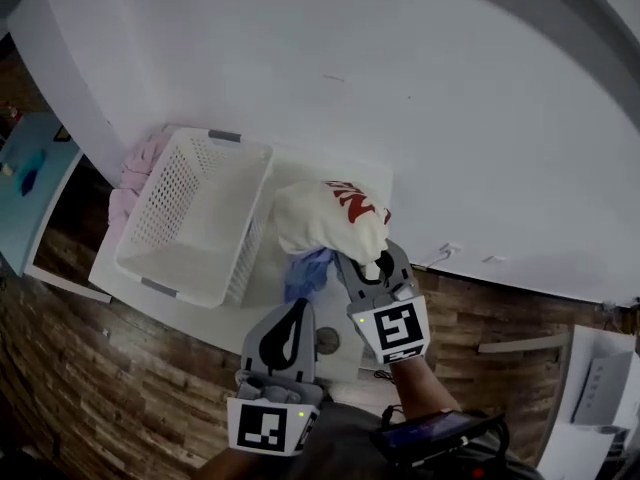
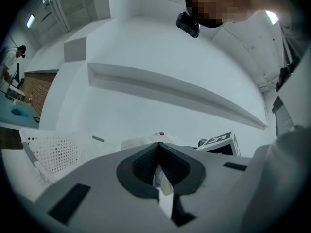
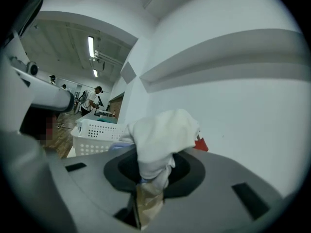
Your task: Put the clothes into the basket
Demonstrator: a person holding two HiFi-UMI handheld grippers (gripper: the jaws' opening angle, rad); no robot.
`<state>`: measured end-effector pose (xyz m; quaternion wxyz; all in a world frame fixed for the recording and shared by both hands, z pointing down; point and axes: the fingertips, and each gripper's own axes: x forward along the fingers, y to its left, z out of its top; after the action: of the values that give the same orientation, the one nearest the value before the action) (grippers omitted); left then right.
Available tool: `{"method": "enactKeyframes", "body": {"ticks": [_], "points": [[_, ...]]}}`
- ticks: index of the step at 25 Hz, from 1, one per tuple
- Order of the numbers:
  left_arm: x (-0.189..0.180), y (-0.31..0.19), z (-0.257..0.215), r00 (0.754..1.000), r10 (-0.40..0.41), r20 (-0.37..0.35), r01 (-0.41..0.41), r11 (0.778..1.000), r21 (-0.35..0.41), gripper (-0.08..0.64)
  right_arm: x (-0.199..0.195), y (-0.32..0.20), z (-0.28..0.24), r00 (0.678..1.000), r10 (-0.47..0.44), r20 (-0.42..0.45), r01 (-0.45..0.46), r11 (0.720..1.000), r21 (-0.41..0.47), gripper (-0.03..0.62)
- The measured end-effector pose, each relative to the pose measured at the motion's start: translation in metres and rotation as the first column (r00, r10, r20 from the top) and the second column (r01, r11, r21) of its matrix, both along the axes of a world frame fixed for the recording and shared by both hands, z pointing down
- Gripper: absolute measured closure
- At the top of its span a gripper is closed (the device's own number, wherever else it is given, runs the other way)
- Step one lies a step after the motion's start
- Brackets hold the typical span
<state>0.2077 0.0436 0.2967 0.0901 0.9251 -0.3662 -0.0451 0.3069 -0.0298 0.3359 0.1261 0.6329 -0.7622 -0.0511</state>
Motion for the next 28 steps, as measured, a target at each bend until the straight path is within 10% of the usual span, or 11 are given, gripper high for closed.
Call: {"method": "enactKeyframes", "body": {"ticks": [16, 28], "points": [[-0.053, 0.036, -0.035, 0.992, -0.125, -0.029, 0.128, 0.985, 0.119, 0.552, -0.015, 0.049, -0.091, 0.999, -0.021, -0.050, 0.031, 0.978, 0.204, 0.500], [-0.151, -0.088, -0.080, 0.981, -0.189, -0.038, 0.193, 0.966, 0.171, 0.552, -0.123, -0.047, -0.202, 0.991, -0.129, -0.038, 0.134, 0.912, 0.387, 0.500]]}}
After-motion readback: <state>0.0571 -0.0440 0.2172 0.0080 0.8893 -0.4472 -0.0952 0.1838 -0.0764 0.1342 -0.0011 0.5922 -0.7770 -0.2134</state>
